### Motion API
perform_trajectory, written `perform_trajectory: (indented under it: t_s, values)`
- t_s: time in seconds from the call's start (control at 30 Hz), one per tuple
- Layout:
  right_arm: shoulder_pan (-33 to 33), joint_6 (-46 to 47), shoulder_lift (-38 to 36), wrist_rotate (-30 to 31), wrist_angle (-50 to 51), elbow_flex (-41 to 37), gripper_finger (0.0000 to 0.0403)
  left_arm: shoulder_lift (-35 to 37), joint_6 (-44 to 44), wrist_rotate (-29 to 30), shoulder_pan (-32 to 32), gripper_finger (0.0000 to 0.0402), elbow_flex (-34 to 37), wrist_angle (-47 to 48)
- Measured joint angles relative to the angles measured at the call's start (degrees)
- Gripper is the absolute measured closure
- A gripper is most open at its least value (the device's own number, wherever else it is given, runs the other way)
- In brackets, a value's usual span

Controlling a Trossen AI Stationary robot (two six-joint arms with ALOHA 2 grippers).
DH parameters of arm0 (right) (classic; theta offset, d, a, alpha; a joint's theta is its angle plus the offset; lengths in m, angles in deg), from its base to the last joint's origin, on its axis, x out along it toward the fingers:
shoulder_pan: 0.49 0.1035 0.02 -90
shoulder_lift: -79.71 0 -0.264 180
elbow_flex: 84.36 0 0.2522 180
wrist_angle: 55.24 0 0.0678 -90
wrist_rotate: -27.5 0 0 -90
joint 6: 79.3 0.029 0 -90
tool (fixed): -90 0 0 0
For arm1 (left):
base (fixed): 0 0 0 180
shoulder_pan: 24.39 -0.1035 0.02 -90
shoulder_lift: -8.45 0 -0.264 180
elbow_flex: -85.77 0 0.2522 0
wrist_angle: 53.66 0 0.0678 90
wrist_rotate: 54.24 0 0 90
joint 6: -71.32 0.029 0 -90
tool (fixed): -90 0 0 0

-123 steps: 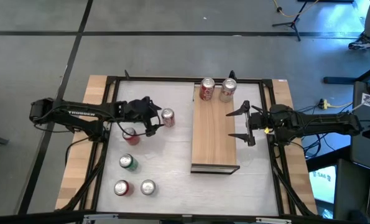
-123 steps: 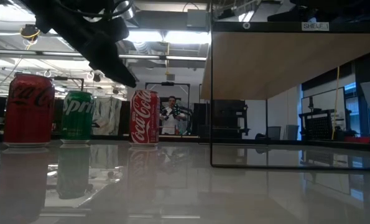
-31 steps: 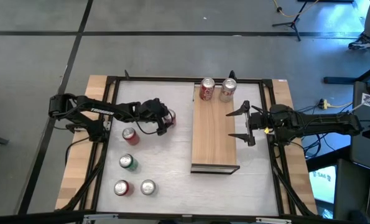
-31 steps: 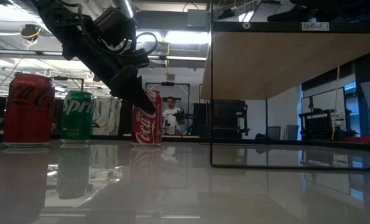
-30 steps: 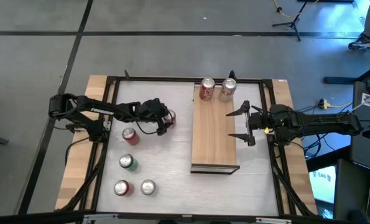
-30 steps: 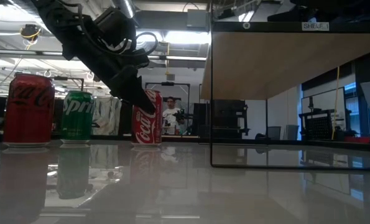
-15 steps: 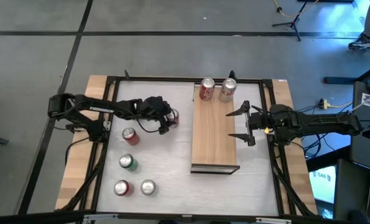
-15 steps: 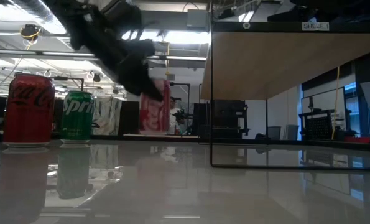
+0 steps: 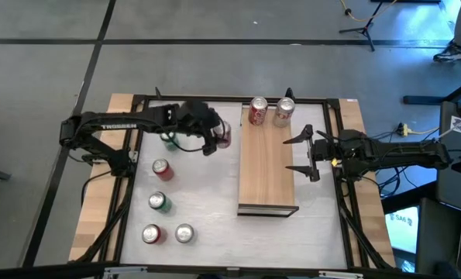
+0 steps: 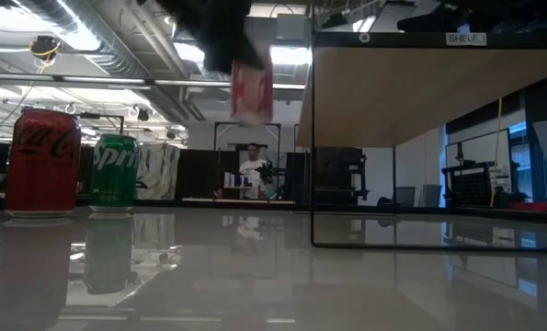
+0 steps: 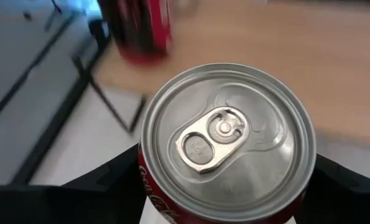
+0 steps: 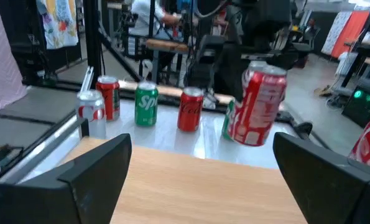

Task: Place canned beverage on shelf
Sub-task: Put the red white soda can on the shelf aligned with the other red white soda can

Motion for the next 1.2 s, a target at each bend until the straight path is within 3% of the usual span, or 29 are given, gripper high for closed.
perform_trajectory:
  t_s: [0.37, 0.73, 1.2]
  values:
    - [-0.02, 0.00, -1.97, 0.54, -0.09, 0.00, 0.0017, 0.01, 0.85, -1.35, -0.04, 0.0121, -10.55, -1.82]
    - [-0.02, 0.00, -2.03, 2.60, -0.18, 0.00, 0.0017, -4.65, 0.65, -7.50, 0.00, 0.0121, -10.93, -14.48]
    - [-0.02, 0.00, -2.03, 2.60, -0.18, 0.00, 0.0017, -12.30, -0.83, -8.99, -0.20, 0.0121, -11.10, -18.11]
